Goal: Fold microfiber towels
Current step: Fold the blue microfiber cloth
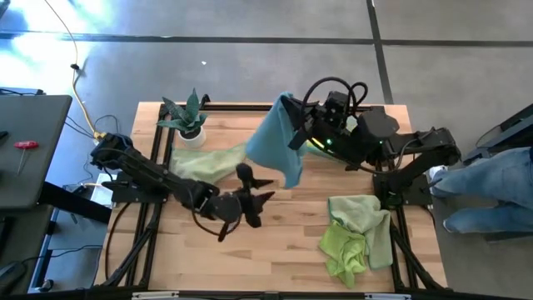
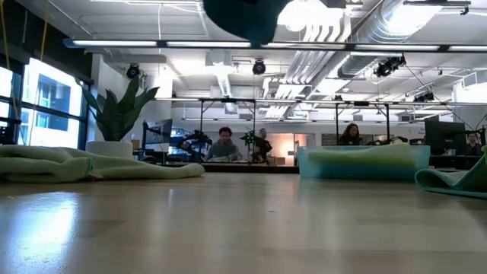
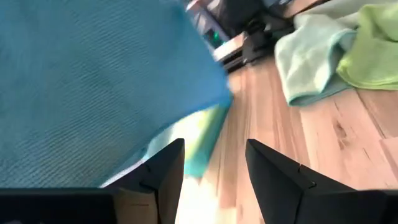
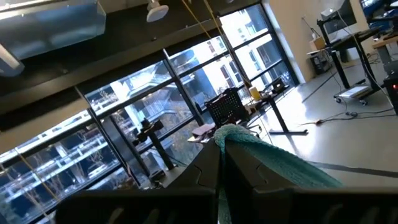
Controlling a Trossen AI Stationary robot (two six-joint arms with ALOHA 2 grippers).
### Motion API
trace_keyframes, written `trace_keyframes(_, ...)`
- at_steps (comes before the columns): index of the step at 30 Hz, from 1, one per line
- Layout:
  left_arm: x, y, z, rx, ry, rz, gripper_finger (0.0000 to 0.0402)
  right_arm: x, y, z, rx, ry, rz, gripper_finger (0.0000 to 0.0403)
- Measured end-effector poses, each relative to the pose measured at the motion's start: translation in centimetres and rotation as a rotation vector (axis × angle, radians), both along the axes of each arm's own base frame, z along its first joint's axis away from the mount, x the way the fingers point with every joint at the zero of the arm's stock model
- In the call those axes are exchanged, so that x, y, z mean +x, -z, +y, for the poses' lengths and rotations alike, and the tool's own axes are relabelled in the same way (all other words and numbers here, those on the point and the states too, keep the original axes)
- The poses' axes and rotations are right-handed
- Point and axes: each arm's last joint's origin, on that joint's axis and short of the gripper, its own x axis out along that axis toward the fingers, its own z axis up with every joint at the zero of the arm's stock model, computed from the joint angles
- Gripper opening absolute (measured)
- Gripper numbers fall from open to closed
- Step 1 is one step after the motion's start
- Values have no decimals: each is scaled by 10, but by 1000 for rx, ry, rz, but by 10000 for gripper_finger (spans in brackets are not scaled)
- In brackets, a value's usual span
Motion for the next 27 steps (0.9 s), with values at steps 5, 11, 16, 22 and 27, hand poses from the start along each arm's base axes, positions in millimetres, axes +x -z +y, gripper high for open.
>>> trace_keyframes(5, 9, 0, -16, 89, 22, -67, 163, 1, -1, -8, 26, 17, -29, 0)
trace_keyframes(11, 25, 5, -13, 204, -120, -131, 163, -1, -5, -9, 42, 23, -89, 0)
trace_keyframes(16, 35, 18, -9, 300, -179, -82, 163, -3, -10, -9, 36, 30, -134, 0)
trace_keyframes(22, 35, 11, -5, 297, -350, -144, 163, -3, -10, -9, 35, 28, -135, 0)
trace_keyframes(27, 37, 9, 1, 277, -354, -180, 163, -3, -11, -9, 37, 26, -141, 0)
